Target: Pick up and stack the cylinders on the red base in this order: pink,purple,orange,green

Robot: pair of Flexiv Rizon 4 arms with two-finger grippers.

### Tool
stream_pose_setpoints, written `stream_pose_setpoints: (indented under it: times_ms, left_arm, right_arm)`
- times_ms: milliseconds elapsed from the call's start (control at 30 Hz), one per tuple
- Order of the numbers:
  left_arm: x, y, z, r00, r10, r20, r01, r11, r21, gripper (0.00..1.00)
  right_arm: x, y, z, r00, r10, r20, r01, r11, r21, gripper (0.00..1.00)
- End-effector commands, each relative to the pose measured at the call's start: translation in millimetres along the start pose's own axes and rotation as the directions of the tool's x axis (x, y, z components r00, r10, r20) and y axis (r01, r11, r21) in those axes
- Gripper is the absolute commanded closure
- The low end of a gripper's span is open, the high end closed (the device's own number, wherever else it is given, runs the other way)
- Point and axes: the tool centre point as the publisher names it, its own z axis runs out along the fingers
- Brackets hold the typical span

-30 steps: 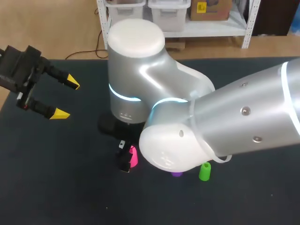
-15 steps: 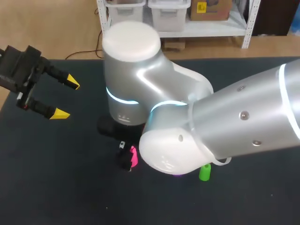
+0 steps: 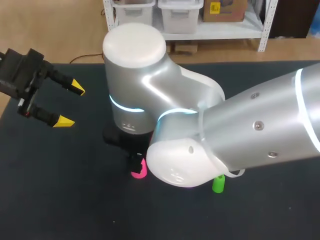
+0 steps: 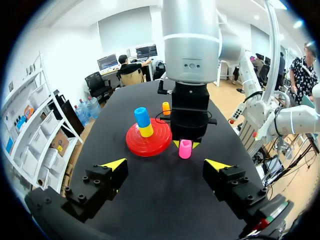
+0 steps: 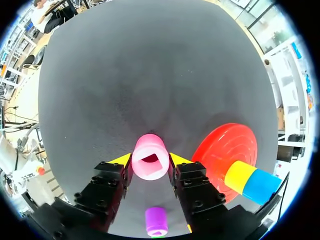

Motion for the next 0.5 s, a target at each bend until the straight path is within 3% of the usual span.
stream_pose_setpoints:
  times_ms: [33,500]
  left_arm:
    - [1.2,-0.9,0.5,1.0,0.004,0.003,-0.004,1.0,-0.004,0.0]
    - [1.2,-0.9,0.5,1.0,0.004,0.003,-0.004,1.0,-0.004,0.0]
  right_arm:
    - [1.3,0.9,-0.1,1.0,0.003,0.001,-0.003,1.0,-0.003,1.0]
    - [-0.6,-6.3,-25.5,0.999,0.023,0.047,-0.024,0.999,0.025,1.0]
